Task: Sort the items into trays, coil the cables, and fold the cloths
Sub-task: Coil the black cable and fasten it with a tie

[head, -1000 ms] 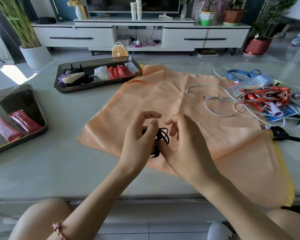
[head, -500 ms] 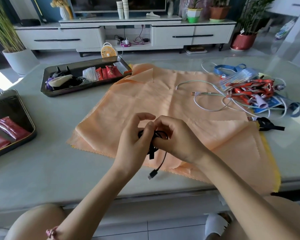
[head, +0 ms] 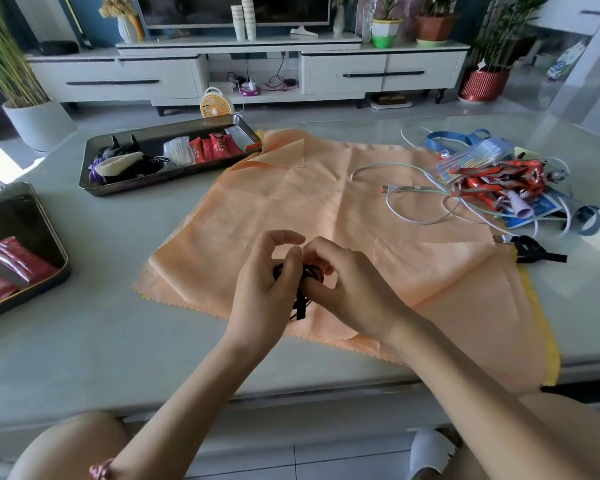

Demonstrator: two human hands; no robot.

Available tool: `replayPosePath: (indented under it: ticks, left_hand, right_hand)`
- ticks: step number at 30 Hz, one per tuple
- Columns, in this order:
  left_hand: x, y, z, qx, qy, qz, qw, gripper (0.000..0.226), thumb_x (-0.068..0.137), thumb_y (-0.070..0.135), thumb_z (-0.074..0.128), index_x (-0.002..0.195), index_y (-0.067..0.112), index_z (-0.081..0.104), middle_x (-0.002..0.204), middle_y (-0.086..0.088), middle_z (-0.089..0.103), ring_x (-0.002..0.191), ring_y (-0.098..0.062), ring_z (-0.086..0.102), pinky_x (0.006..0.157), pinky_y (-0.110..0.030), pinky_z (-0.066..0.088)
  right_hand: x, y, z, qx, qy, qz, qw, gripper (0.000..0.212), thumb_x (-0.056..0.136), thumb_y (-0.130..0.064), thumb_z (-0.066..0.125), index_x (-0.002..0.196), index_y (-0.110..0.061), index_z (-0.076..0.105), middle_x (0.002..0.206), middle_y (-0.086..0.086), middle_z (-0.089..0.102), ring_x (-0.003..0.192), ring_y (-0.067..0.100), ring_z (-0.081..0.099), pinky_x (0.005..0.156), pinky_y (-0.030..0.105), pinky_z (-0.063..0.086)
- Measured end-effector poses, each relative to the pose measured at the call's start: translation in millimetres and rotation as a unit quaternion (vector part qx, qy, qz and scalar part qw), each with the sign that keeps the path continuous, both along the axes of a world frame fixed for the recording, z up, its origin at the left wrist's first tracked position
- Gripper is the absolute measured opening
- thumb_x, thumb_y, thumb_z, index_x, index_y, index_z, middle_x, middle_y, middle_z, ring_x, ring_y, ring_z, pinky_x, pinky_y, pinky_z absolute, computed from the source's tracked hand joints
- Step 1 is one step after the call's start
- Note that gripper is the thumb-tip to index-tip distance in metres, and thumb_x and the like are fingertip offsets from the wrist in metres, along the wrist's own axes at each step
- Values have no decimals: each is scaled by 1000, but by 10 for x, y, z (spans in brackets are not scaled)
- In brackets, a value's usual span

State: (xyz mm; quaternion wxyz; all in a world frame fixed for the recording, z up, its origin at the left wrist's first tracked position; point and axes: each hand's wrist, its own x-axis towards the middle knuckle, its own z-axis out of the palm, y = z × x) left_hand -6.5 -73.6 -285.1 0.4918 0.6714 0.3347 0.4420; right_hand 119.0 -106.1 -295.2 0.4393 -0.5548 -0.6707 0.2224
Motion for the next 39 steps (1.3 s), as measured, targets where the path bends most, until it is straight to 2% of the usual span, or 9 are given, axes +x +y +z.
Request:
replayPosePath:
  ticks: [3, 8, 15, 18, 20, 23, 27, 35, 39]
  left_hand:
    - [44, -49, -17, -10, -18, -11, 1000, 11, 96, 11, 46, 97, 17, 54, 56, 10, 65, 43, 2, 52, 42, -7, 35]
    - [55, -25, -27, -32, -40, 9, 999, 17, 97, 12, 43, 96, 25, 53, 58, 5, 66, 37, 0, 44, 39, -12, 32]
    - [38, 7, -86, -59, -17, 38, 997, 17, 96, 10, 40, 94, 22, 53, 43, 11, 52, 35, -2, 40, 38, -12, 29]
    - [50, -4, -115, -90, -27, 35, 995, 13, 96, 13, 42, 92, 21, 52, 41, 12, 47, 35, -4, 35, 38, -15, 29]
    - [81, -49, -144, -114, -31, 40, 992, 12, 96, 15, 43, 92, 21, 52, 42, 12, 49, 35, -3, 37, 38, -14, 29]
    - [134, -108, -208, -166, -24, 66, 984, 12, 97, 19, 43, 98, 21, 55, 43, 11, 50, 37, -1, 43, 38, -10, 32]
    - [158, -108, -226, -187, -9, 57, 981, 31, 98, 25, 41, 74, 15, 57, 38, 12, 36, 36, -5, 31, 40, -20, 26]
    - [84, -23, -190, -207, -24, 74, 975, 37, 100, 30, 39, 71, 14, 56, 41, 10, 46, 36, -6, 39, 40, -21, 35]
    - [52, 4, -168, -245, -48, 59, 967, 40, 101, 30, 38, 75, 7, 59, 55, -7, 53, 34, -9, 38, 41, -23, 34]
  right_hand:
    - [-30, 28, -45, 25, -2, -49, 998, 13, 76, -12, 58, 85, -19, 54, 63, -7, 52, 60, 8, 45, 58, 27, 39]
    - [-71, 23, -15, -3, 111, -41, 993, 27, 82, 1, 57, 86, -25, 62, 63, -19, 57, 61, -1, 50, 60, 7, 35]
    - [104, -44, 156, -195, 242, 74, 947, 41, 69, -4, 48, 100, -14, 73, 94, 0, 72, 87, 3, 61, 74, 13, 44]
    - [122, -37, 169, -181, 281, 11, 942, 27, 86, -11, 50, 95, -17, 75, 93, -1, 74, 87, 6, 63, 72, 16, 44]
    - [32, -24, 125, -143, 285, -66, 946, 14, 87, -9, 61, 97, -15, 69, 76, -4, 72, 73, 1, 65, 66, 10, 44]
    - [-18, -4, 45, -121, 284, -132, 942, 29, 81, -6, 70, 106, -14, 60, 68, -5, 68, 66, -4, 64, 65, 5, 44]
    - [-55, -43, 74, -50, 242, -164, 955, 14, 79, -3, 71, 77, -16, 67, 71, -2, 70, 66, 6, 66, 64, 13, 48]
    - [-140, -171, 81, -62, 205, -67, 975, 24, 82, 2, 66, 74, -21, 67, 113, 2, 60, 103, 9, 63, 91, 20, 47]
    - [-189, -159, 90, -89, 263, -29, 960, 20, 79, 7, 66, 74, -12, 70, 100, 8, 69, 90, 14, 68, 84, 20, 51]
